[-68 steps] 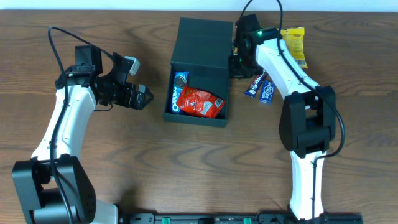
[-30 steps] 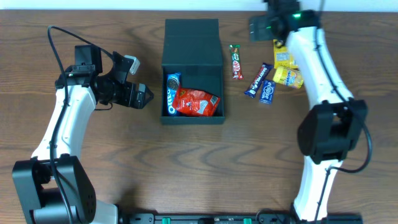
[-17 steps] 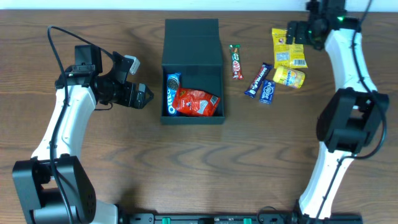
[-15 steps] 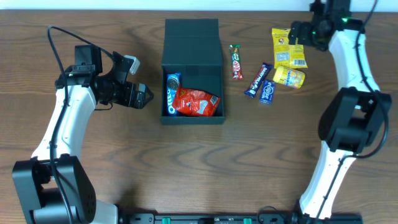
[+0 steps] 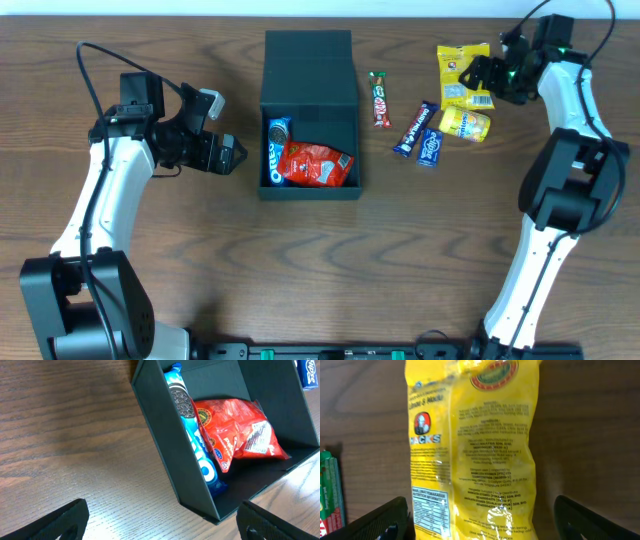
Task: Pack container
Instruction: 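Lower the right gripper onto the yellow Hacks bag and grasp it, then carry the yellow Hacks bag over the box and lower it inside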
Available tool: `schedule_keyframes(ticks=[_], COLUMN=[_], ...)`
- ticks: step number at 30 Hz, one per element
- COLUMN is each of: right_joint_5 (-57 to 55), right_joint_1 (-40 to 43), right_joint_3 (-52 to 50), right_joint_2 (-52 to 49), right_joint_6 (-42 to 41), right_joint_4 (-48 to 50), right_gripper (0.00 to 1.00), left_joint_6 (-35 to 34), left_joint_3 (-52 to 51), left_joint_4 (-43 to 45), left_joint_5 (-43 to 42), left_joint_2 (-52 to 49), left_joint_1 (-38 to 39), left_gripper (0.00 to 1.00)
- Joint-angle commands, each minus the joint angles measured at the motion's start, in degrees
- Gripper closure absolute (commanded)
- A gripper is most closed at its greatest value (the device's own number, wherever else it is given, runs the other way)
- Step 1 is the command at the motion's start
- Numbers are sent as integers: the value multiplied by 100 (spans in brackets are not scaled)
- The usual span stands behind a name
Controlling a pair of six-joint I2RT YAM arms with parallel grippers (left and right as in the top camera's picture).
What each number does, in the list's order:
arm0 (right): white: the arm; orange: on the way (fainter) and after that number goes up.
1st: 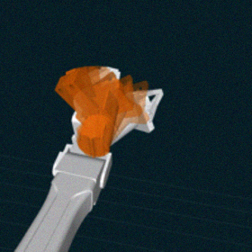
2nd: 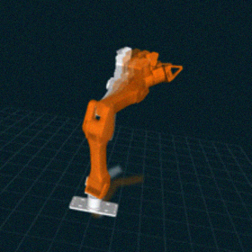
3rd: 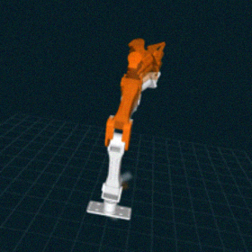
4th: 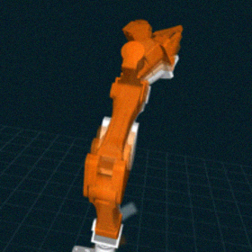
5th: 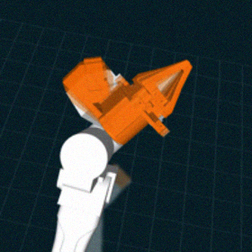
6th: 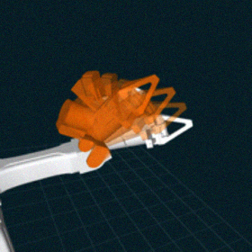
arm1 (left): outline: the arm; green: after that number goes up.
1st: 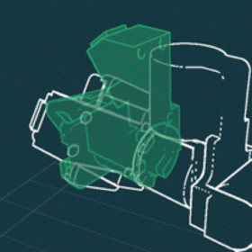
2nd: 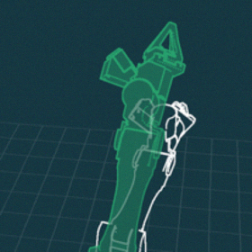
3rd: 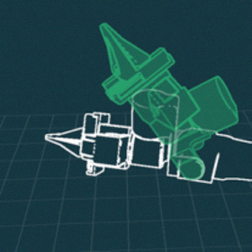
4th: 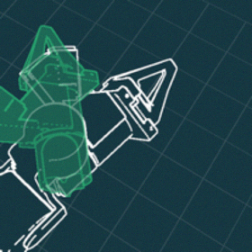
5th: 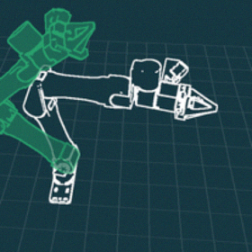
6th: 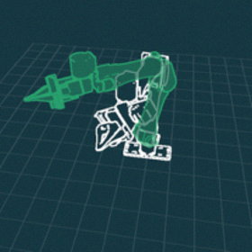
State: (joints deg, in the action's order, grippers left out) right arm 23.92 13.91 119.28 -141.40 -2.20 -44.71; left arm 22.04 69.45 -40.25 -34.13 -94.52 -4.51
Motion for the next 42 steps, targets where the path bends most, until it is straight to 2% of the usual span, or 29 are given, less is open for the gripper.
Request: schedule_keyframes(ticks=[1, 3, 7, 13, 17, 21, 26, 33, 42], right_joint_5=[251, 293, 527, 656, 675, 901, 1296, 1834, 2651], right_joint_1=[59, 59, 52, 52, 52, 55, 83, 85, -59], right_joint_3=[2, 2, 2, 2, 2, 9, 225, 1416, 3279], right_joint_2=[-136, -179, -260, -407, -498, -518, -516, -507, -507], right_joint_6=[-98, -129, -162, -258, -356, -365, -573, -516, 229], right_joint_4=[4, 13, 35, 35, 42, 236, 402, 57, -1296], right_gripper=[8, 9, 18, 45, 68, 96, 99, 99, 99], left_joint_6=[-111, -111, -133, -151, -175, -197, -240, -238, -238], left_joint_3=[0, 0, 0, 0, 0, 0, 0, 2, 4], left_joint_4=[-2, -2, 2, 2, 0, 0, 0, 2, 22], left_joint_5=[-42, -42, -42, -42, -42, -42, -42, -39, -39], left_joint_2=[-46, -46, -46, -46, -46, -46, -46, -46, -33], left_joint_1=[-31, -31, -31, -31, -31, -31, -31, -35, -37], left_gripper=[5, 4, 5, 4, 5, 5, 5, 5, 5])
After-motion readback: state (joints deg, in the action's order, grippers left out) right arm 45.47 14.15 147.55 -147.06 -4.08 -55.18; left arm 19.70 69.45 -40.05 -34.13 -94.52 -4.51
